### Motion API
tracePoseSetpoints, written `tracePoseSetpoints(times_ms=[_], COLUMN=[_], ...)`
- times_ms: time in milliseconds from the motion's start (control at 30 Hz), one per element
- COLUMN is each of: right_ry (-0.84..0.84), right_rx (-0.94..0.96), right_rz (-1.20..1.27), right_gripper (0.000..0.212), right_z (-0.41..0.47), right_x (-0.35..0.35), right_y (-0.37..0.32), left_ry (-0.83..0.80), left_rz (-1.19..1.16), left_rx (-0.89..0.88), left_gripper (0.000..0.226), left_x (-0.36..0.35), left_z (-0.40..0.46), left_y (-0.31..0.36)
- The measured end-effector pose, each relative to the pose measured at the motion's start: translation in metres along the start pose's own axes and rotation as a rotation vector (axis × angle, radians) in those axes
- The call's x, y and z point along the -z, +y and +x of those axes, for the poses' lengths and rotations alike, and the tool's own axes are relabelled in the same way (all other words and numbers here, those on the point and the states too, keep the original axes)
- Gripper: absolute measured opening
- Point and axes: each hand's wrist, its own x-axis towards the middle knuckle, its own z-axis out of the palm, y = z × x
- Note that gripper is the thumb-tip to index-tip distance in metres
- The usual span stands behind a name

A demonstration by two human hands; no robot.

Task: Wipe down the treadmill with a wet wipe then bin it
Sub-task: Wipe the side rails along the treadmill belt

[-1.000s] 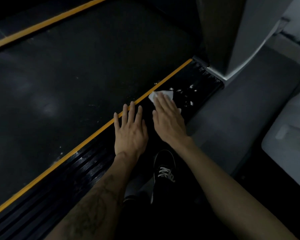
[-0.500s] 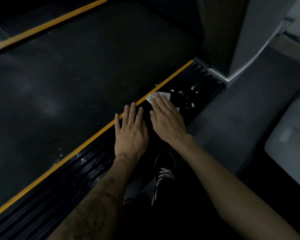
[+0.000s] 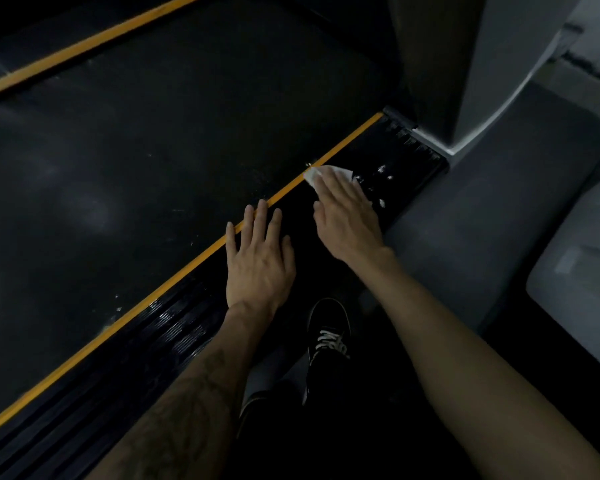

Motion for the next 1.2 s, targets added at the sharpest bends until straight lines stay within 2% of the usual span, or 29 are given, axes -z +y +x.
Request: tracePoseSetpoints(times_ms=[100, 267, 367, 467, 567, 667, 833, 1000, 1200], right_ry=[0.051, 0.011, 0.006, 0.056, 0.042, -0.008, 0.026, 0.004, 0.055], right_rx=[-0.070, 0.087, 0.015, -0.075, -0.010, 0.049, -0.085, 0.026, -0.111], right_rz=[0.029, -0.009, 0.010, 0.046, 0.051, 0.023, 0.015, 0.023, 0.017], right_gripper=[0.059, 0.067, 0.059, 0.060, 0.066, 0.059, 0.059, 0.061, 0.061], right_z=[-0.024, -0.020, -0.009, -0.033, -0.046, -0.017, -0.016, -0.023, -0.021], right_x=[-0.003, -0.006, -0.004, -0.006, -0.010, -0.004, -0.002, -0.007, -0.004], right_y=[-0.010, -0.019, 0.004, -0.003, -0.021, -0.013, 0.001, -0.015, -0.005], left_ry=[-0.010, 0.000, 0.002, 0.000, -0.003, -0.003, -0.002, -0.001, 0.008], left_rz=[-0.003, -0.008, -0.016, -0.005, 0.010, 0.005, -0.004, 0.005, -0.002], left_rx=[0.009, -0.012, -0.017, -0.037, -0.054, -0.060, -0.056, -0.071, -0.108], left_gripper=[0.056, 0.059, 0.059, 0.062, 0.064, 0.063, 0.062, 0.063, 0.062], left_x=[0.001, 0.001, 0.000, -0.001, 0.000, 0.000, 0.000, 0.000, -0.002], left_z=[0.000, 0.002, 0.000, 0.001, 0.002, 0.002, 0.001, 0.003, 0.003], left_y=[0.001, -0.001, -0.001, -0.001, -0.001, -0.001, 0.000, 0.000, 0.001])
